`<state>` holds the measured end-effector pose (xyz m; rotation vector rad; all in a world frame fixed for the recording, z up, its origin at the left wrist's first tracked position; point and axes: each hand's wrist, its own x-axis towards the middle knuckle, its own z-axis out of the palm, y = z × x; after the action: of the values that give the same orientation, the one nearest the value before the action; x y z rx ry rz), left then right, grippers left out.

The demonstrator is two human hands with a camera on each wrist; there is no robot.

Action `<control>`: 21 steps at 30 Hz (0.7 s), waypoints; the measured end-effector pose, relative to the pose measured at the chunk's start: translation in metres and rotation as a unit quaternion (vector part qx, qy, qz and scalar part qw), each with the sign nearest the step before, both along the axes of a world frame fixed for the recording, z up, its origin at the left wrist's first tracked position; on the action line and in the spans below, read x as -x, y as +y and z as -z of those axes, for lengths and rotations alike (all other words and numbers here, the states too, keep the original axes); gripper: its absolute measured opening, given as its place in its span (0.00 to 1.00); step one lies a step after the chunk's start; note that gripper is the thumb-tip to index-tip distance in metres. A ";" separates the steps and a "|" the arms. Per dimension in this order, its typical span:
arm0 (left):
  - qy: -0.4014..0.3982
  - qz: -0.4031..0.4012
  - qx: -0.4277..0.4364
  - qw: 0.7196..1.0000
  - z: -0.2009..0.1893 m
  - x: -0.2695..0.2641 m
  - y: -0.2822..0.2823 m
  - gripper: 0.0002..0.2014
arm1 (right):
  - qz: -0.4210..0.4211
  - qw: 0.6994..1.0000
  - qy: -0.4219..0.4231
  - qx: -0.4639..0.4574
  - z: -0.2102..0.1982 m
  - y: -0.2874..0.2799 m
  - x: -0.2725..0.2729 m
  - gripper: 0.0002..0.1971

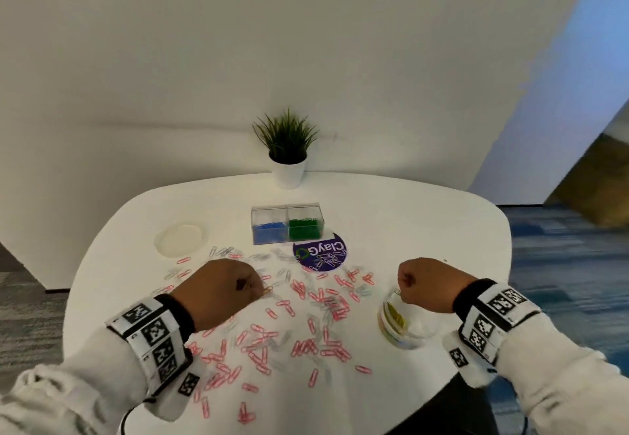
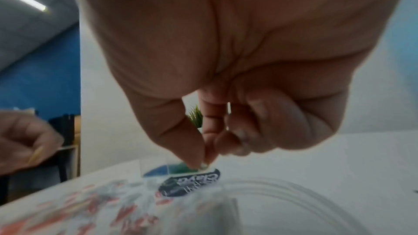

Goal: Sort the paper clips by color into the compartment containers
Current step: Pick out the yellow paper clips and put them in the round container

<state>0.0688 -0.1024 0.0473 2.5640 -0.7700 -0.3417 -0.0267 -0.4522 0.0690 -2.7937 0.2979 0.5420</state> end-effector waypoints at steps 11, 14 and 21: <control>0.002 0.058 0.008 0.998 -0.004 0.038 -0.100 0.07 | 0.083 0.981 0.007 -0.174 0.001 -0.011 0.009 0.13; 0.011 0.069 0.005 0.998 -0.001 0.046 -0.122 0.07 | 0.111 0.956 -0.009 -0.271 0.002 -0.019 0.012 0.14; -0.015 0.097 -0.009 0.995 0.004 0.053 -0.185 0.06 | 0.197 0.897 -0.059 -0.390 0.005 -0.040 0.018 0.10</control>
<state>0.0157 -0.2873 0.0432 2.5220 -1.0351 -0.3722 -0.0448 -0.4921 0.0639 -1.9065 0.4781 0.2944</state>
